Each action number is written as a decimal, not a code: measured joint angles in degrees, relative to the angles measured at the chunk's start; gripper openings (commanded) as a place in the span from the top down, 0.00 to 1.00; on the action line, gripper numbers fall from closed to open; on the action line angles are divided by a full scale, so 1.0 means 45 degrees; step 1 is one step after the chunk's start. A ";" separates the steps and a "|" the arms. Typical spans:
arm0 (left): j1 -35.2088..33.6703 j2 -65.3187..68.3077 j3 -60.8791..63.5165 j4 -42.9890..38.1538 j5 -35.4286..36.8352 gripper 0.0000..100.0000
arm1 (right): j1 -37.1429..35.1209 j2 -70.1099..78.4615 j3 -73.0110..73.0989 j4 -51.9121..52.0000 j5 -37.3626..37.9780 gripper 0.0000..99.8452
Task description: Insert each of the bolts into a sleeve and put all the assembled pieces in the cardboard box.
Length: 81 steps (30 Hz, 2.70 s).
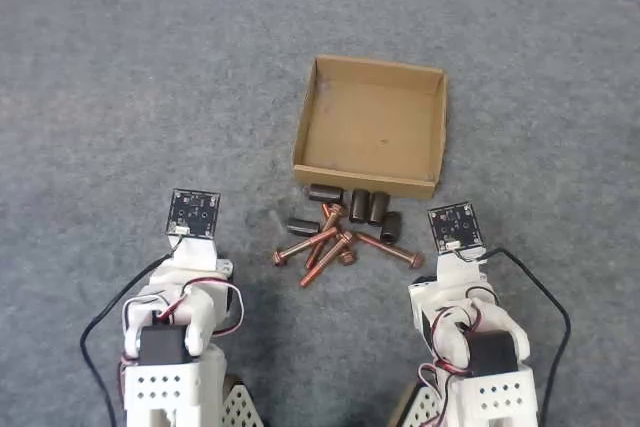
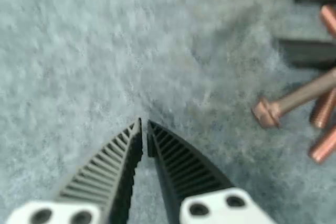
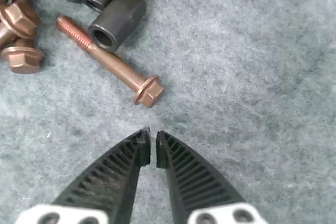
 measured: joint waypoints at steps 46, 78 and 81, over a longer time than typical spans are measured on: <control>0.0000 0.0000 0.0000 -0.0547 0.0000 0.99 | 0.0078 0.2637 -0.2989 -0.6076 0.0000 0.99; 0.0000 0.0000 0.0000 -0.0547 0.0000 0.99 | -0.2422 1.5199 -0.6466 -0.7814 -0.3302 0.99; 0.0000 0.0000 0.0000 -0.0547 0.0000 0.99 | -0.2422 1.5824 -0.6466 -0.8244 -0.3399 0.99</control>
